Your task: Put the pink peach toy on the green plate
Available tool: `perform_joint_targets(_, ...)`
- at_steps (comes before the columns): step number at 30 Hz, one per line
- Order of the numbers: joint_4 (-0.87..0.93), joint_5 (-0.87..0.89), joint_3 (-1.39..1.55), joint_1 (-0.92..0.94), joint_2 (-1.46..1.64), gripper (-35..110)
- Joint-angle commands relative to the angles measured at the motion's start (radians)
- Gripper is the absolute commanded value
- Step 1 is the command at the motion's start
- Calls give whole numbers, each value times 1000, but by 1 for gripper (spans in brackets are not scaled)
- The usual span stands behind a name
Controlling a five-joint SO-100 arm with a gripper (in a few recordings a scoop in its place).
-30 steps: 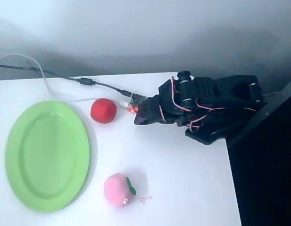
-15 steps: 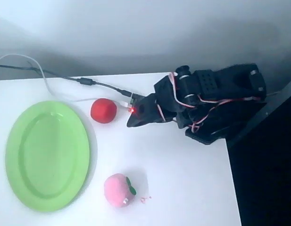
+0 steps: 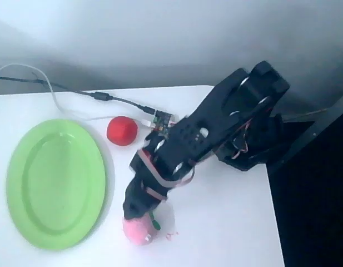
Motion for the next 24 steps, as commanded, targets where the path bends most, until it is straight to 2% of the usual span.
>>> perform_joint_targets(1,-11,55,-133,-64,-115,41)
perform_joint_targets(14,-11,123,-172,-127,-328,36)
perform_joint_targets(19,-14,124,-173,-133,-362,25)
perform_joint_targets(24,-14,127,-173,-146,-390,0)
